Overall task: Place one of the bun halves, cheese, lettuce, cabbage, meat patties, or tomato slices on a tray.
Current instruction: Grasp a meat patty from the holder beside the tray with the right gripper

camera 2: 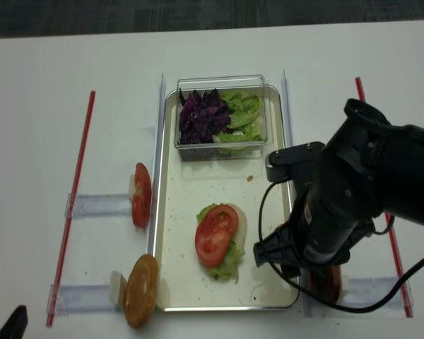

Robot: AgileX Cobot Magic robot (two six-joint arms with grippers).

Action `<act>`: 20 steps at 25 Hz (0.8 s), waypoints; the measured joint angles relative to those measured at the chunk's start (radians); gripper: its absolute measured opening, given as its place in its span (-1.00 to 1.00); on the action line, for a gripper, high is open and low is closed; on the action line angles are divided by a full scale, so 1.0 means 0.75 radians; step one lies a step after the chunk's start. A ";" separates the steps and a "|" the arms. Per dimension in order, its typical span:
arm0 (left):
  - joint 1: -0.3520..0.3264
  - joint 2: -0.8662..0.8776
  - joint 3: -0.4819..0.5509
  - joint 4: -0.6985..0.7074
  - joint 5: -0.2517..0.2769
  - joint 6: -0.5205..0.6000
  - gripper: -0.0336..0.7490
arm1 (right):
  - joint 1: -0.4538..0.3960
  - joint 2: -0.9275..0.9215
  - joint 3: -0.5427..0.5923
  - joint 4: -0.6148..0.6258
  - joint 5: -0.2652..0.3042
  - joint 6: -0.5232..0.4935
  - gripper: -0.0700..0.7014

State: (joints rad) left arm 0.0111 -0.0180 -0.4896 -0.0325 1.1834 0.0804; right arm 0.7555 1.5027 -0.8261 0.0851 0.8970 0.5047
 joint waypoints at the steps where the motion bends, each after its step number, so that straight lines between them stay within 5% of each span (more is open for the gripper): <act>1: 0.000 0.000 0.000 0.000 0.000 0.000 0.35 | 0.000 0.001 -0.005 -0.002 -0.001 0.000 0.27; 20: 0.000 0.000 0.000 0.000 0.000 0.000 0.34 | 0.000 0.003 -0.003 -0.012 0.049 0.031 0.26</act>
State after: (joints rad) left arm 0.0111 -0.0180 -0.4896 -0.0325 1.1834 0.0804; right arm 0.7555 1.5049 -0.8284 0.0765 0.9337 0.5279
